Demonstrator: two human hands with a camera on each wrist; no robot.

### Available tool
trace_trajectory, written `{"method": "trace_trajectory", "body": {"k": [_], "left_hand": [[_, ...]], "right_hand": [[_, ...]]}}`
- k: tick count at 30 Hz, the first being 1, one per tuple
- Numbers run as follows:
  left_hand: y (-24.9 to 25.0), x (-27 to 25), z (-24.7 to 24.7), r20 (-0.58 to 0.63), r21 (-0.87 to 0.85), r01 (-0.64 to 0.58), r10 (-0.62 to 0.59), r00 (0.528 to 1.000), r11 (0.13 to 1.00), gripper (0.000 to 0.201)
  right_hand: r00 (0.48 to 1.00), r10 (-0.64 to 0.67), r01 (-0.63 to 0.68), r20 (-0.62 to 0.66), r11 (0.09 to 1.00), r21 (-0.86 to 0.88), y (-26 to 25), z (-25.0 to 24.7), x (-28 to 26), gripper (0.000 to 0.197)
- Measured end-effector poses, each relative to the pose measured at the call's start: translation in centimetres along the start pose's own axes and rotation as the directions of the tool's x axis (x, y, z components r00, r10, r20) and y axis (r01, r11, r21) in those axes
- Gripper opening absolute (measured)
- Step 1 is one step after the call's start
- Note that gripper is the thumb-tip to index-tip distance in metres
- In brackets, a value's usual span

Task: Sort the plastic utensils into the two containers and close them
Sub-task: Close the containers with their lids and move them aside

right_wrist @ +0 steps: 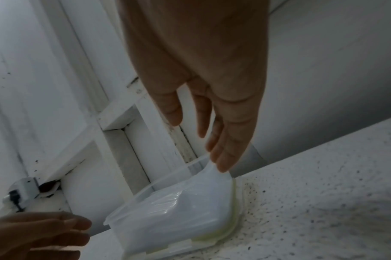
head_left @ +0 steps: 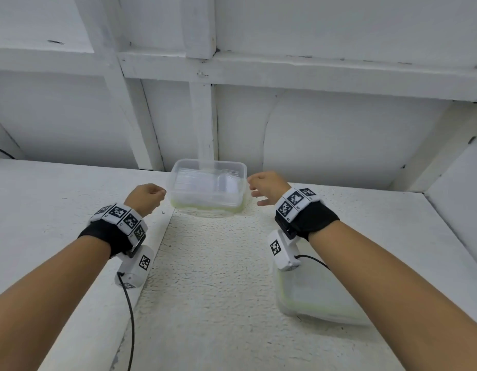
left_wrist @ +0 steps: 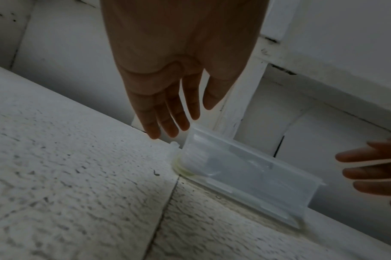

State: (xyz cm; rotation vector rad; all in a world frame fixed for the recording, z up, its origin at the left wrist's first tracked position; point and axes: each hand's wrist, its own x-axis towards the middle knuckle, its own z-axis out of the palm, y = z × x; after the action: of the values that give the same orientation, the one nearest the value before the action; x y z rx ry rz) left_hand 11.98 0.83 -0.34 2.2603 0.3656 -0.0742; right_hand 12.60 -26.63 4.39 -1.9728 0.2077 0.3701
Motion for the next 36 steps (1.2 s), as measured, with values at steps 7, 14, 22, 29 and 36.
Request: {"method": "trace_trajectory", "body": {"k": [7, 14, 22, 29, 36], "left_hand": [[0.4, 3.1, 0.2, -0.010, -0.076, 0.056, -0.057, 0.998, 0.996, 0.033], [1.9, 6.0, 1.4, 0.010, -0.150, 0.107, -0.107, 0.994, 0.983, 0.029], [2.6, 5.8, 0.2, -0.012, -0.111, 0.047, -0.049, 0.999, 0.993, 0.013], [2.5, 0.1, -4.0, 0.118, -0.202, 0.036, -0.012, 0.993, 0.979, 0.008], [-2.0, -5.7, -2.8, 0.319, -0.111, 0.184, -0.141, 0.937, 0.977, 0.005]], "right_hand": [[0.986, 0.153, -0.151, -0.069, 0.988, 0.035, -0.3, 2.2, 4.4, 0.039], [0.990, 0.126, -0.129, -0.058, 0.990, -0.049, 2.0, 2.9, 11.8, 0.033], [0.994, 0.090, -0.093, -0.065, 0.994, -0.052, 0.0, 1.4, 8.8, 0.023], [0.990, 0.080, -0.074, 0.113, 0.995, -0.060, -2.0, -0.5, 1.9, 0.043], [0.940, 0.227, -0.210, 0.256, 0.973, -0.094, 2.0, 0.7, -3.0, 0.049]]}}
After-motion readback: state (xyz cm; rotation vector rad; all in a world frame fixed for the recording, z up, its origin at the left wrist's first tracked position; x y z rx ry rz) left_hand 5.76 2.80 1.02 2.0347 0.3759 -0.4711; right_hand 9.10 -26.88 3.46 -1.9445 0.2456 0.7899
